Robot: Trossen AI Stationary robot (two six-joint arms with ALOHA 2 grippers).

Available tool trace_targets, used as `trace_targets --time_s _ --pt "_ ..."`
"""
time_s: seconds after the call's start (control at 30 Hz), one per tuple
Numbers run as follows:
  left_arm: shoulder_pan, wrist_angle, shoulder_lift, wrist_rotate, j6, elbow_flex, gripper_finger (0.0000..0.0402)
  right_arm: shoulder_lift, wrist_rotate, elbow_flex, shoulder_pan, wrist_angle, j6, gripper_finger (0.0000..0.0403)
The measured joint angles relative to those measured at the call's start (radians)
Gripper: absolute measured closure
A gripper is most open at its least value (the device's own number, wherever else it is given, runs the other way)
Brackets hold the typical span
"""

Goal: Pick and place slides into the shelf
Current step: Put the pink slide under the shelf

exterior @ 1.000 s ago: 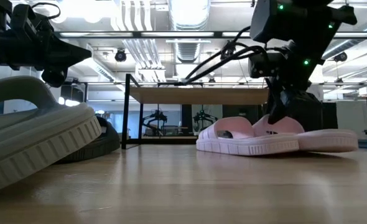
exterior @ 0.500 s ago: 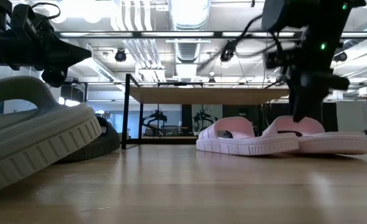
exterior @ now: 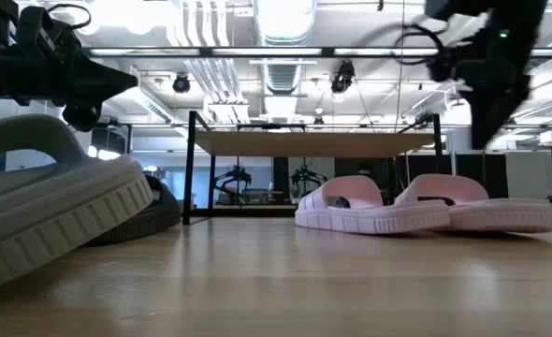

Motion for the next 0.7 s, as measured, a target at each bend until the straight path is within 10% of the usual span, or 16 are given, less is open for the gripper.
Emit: trace_targets --time_s 0.23,0.7 --pt "0.0 0.001 0.0 0.0 0.0 0.0 0.0402 -0.049 -0.132 -0.111 0.0 0.045 0.123 0.0325" --pt "0.0 0.001 0.0 0.0 0.0 0.0 0.0402 0.058 -0.058 -0.176 -0.001 0.184 0.076 0.0374"
